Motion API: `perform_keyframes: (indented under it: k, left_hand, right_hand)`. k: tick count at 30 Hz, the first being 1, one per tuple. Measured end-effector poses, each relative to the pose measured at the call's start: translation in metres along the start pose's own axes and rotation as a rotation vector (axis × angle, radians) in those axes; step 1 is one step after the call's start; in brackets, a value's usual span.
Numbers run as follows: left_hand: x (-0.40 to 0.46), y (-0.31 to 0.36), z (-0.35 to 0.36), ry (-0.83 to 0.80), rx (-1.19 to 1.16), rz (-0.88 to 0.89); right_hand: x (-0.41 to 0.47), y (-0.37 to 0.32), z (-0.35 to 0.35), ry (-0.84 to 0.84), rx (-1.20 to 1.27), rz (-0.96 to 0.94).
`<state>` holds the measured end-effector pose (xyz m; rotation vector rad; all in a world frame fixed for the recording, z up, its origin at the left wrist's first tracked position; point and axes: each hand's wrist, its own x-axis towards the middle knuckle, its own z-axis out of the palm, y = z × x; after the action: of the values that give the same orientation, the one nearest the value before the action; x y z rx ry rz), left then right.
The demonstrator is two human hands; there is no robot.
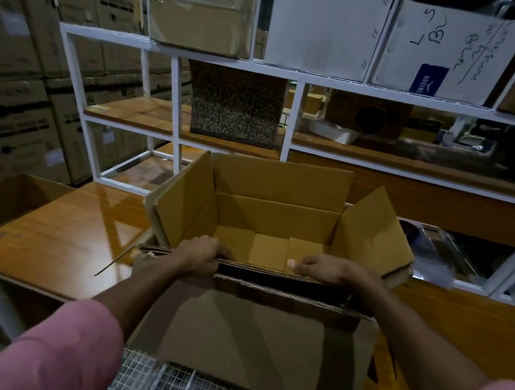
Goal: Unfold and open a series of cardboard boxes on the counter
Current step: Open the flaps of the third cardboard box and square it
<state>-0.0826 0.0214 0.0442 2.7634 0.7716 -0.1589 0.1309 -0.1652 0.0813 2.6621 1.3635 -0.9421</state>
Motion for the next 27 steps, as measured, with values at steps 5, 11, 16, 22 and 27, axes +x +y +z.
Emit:
perform_keyframes:
  k: [5,11,16,22,27]
  left_hand:
    - [-0.004,0.011,0.006,0.071,0.023,0.002]
    - [-0.006,0.027,0.017,0.154,-0.019,0.021]
    - [-0.006,0.050,0.027,0.165,-0.043,0.060]
    - [0.003,0.076,0.039,0.148,-0.075,0.103]
    - [0.010,0.088,0.038,0.143,-0.021,0.125]
  right_hand:
    - [-0.016,0.011,0.008,0.018,0.165,0.199]
    - [0.007,0.054,0.005,-0.132,0.134,0.277]
    - [-0.054,0.024,-0.004,0.073,0.098,0.209]
    - [-0.104,0.017,-0.006,0.208,0.419,0.292]
    - [-0.069,0.063,0.006,-0.039,0.196,0.308]
